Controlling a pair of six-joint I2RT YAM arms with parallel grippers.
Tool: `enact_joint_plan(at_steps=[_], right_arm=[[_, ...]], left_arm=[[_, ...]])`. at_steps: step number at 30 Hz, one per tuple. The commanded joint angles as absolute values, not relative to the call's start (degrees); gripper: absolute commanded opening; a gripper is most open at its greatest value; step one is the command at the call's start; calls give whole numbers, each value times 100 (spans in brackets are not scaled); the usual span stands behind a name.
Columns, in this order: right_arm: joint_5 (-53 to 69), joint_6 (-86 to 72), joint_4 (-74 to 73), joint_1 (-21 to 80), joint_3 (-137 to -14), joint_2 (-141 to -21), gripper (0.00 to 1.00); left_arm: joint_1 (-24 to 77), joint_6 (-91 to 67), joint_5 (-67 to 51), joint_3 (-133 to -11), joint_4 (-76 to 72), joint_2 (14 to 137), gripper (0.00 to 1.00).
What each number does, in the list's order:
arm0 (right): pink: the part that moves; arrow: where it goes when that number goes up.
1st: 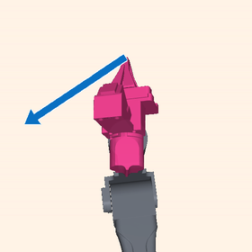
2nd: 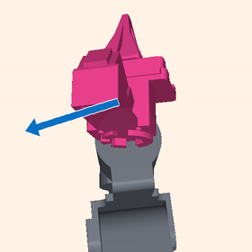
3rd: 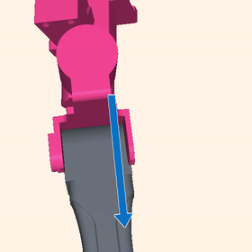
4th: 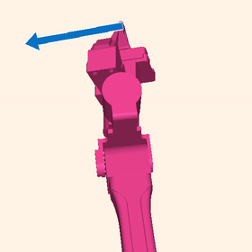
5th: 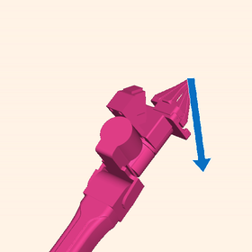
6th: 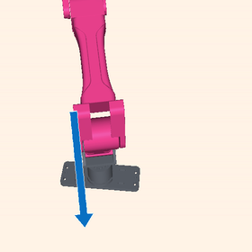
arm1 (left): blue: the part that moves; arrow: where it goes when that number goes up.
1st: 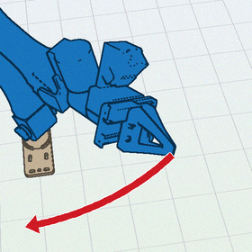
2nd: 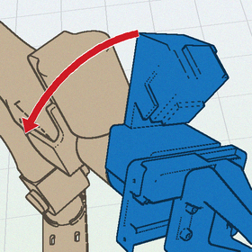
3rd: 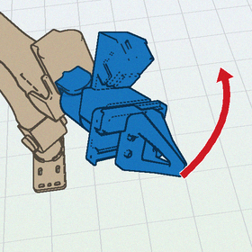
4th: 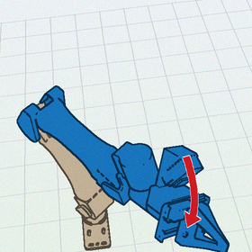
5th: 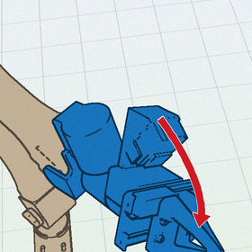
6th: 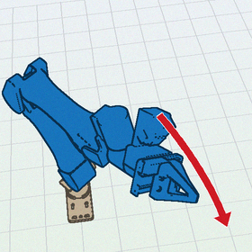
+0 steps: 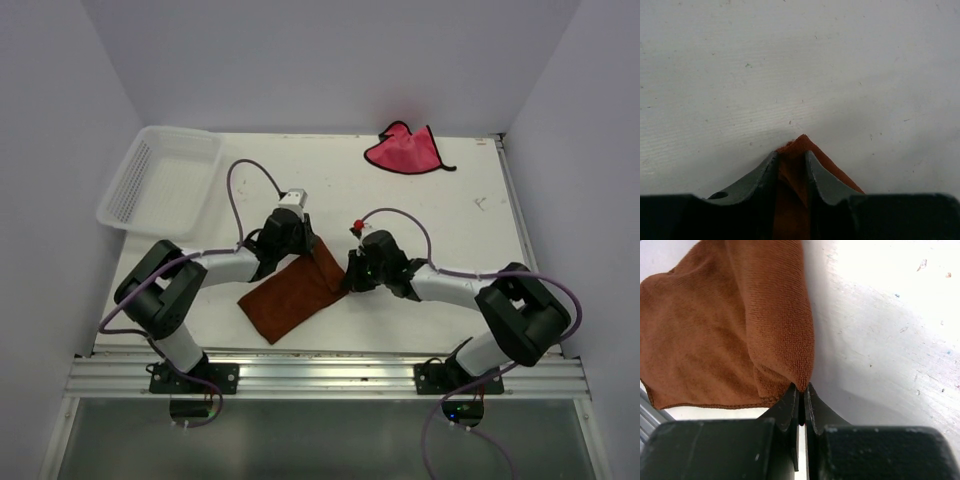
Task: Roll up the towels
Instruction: Roll the towel
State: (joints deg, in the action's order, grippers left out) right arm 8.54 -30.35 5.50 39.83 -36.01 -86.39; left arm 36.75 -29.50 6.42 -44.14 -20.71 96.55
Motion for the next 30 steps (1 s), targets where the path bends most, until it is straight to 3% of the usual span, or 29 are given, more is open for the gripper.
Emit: enact_joint_plan(at_steps=[1, 12, 18, 23, 30], right_arm=[[519, -2699, 440, 4087, -3586, -8333, 0], [80, -2453, 317, 4315, -3524, -8060, 0], [-500, -2162, 18, 4772, -3665, -7875, 0], [-843, -2031, -263, 5080, -3805, -7980, 0], [-1248, -1890, -597, 5282, -3920, -7893, 0]], left_arm=[[3542, -3137, 809, -4711, -1697, 9282, 32], [3489, -3665, 711, -4255, -924, 8133, 35], [3437, -4244, 493, -2867, -817, 6718, 37], [3463, -4754, -210, -1899, -1756, 6389, 27], [3902, -4667, -26, -2092, -1828, 7205, 14]])
